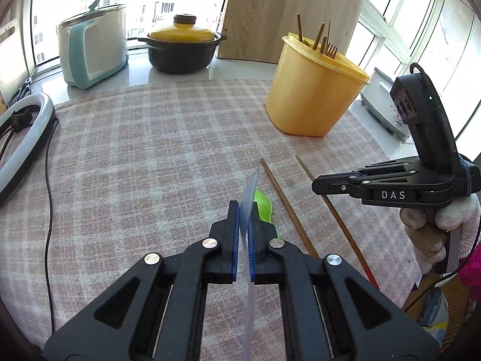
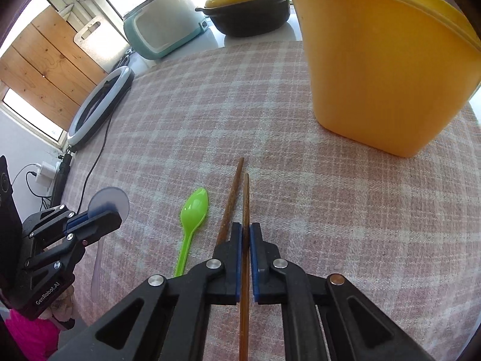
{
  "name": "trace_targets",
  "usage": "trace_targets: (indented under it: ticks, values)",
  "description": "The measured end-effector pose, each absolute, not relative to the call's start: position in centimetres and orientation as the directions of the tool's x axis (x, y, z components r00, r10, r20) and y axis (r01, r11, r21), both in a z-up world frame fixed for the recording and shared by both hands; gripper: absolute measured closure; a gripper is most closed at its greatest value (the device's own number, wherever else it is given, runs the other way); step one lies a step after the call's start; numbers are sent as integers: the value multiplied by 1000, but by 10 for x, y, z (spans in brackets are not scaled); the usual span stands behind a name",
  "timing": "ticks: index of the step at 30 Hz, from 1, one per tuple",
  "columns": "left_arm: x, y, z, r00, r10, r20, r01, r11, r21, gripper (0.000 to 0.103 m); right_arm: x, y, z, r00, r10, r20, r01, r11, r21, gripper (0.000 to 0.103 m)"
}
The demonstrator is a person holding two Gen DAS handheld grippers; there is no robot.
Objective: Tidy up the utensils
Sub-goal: 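Carry the clear spoon and chopstick upright over the yellow container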
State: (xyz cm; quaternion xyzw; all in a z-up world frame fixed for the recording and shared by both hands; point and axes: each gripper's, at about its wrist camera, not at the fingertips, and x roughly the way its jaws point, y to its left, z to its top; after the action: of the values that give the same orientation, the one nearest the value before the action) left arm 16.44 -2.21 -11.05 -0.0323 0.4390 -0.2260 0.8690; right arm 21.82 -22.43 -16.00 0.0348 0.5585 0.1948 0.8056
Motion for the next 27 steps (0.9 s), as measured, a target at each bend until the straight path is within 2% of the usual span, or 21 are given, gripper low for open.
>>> trace_targets:
  ticks: [14,27]
  values:
    - [195,-46,-44,610,-505,-610,389,862,-325,100,172,-275,-76,543,458,-704,-301,889,346,101]
    - [246,-103,9,669,-555,-495,442,832,-336,100,185,-315,-7,689,433,-581,-276,898,343,101]
